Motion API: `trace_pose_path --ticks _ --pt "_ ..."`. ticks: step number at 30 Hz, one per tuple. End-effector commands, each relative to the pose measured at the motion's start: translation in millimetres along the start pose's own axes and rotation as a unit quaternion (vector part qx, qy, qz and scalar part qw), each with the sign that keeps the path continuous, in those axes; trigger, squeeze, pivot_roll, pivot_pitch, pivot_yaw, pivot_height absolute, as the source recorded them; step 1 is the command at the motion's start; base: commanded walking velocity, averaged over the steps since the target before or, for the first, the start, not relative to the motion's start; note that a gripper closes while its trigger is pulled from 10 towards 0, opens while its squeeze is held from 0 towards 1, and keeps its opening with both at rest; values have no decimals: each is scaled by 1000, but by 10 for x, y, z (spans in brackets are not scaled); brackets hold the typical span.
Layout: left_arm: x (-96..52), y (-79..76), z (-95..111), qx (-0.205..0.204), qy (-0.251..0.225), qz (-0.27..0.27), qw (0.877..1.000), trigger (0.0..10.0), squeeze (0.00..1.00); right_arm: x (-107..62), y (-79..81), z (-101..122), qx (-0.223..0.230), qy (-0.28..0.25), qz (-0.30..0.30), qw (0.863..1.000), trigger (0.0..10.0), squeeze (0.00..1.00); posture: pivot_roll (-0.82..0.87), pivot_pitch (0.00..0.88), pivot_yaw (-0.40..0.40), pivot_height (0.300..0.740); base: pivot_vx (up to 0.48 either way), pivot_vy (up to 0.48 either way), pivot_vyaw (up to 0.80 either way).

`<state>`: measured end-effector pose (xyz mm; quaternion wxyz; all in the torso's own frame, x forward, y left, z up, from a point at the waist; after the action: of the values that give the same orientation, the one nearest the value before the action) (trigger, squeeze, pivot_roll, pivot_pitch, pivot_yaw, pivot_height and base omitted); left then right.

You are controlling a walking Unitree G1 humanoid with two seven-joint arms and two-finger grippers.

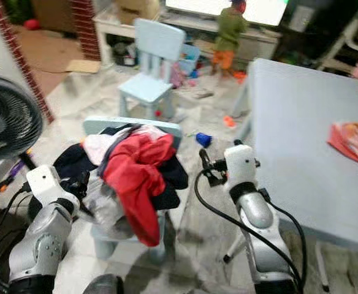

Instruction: Hang hanger

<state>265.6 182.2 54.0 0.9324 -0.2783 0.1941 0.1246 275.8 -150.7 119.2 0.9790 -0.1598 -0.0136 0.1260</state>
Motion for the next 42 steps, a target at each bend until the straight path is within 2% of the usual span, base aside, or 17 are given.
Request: trace_pose_path --ticks 1,5,6,9,12,20,23,26,28,29,30,31,32,33,34,42 --pt "11 -57 -90 5 40 -12 999 10000 0 -18 -46 10 -6 1 -9 1000 10000 0 26 38 -84 740 0 0 0" --pt "18 -42 -133 22 64 -19 997 10000 0 -12 -69 6 -3 2 -16 1000 10000 0 20 38 -79 740 0 0 0" --pt "35 -54 -110 10 62 -28 998 10000 0 -9 -91 10 -3 2 -20 1000 10000 0 15 39 -78 740 0 0 0" --pt "67 -77 -84 17 63 -42 997 10000 0 -17 -114 11 -5 2 -24 1000 10000 0 15 39 -78 740 0 0 0" --pt "165 -122 -61 11 72 -65 995 10000 0 -43 -133 19 -8 3 -27 1000 10000 0 -3 49 -75 740 0 0 0" --pt "294 -186 -92 -11 89 -78 993 10000 0 -103 -156 34 -15 6 -34 999 10000 0 -40 63 -64 740 0 0 0" --pt "333 -252 -182 0 124 -87 988 10000 0 -115 -154 50 -18 5 -34 999 10000 0 -55 66 -59 740 0 0 0" --pt "381 -346 -172 4 117 -103 988 10000 0 -123 -103 69 -12 6 -10 1000 10000 0 -69 63 -48 740 0 0 0" --pt "410 -374 -176 11 117 -108 987 10000 0 -154 15 60 6 10 44 999 10000 0 -76 61 -39 740 0 0 0" --pt "421 -380 -178 13 118 -108 987 9216 0 -182 87 52 13 14 77 997 10000 0 -77 61 -36 740 0 0 0" --pt "434 -384 -180 14 120 -108 987 9216 0 -212 160 43 19 17 110 994 10000 0 -79 60 -33 740 0 0 0" --pt "446 -382 -178 16 120 -106 987 3882 0 -246 204 23 19 24 133 991 10000 0 -81 59 -30 740 0 0 0" --pt "453 -380 -177 17 120 -105 987 3882 0 -269 232 8 20 29 149 988 10000 0 -81 59 -30 740 0 0 0" --pt "476 -369 -175 25 120 -99 988 1373 0 -324 270 -35 15 41 173 984 10000 0 -81 58 -27 740 0 0 0" --pt "483 -361 -171 25 117 -95 988 39 0 -335 274 -46 12 44 177 983 10000 0 -81 57 -26 740 0 0 0" --pt "521 -340 -127 15 99 -88 991 0 0 -308 276 -48 0 48 180 983 10000 0 -71 51 -23 740 0 0 0"
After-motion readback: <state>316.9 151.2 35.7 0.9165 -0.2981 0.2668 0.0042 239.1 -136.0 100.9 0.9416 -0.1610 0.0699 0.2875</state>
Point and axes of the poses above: a point about 5 cm out from each wrist's last joint towards the gripper, its own x axis pointing out of the wrist towards the gripper, its own z axis along the axis of the wrist's last joint, y = z × x, the point moved 1 cm from there along x, pointing out of the wrist towards the gripper, and after that the axes turned 8 degrees about -x, right-handed, at the moved point
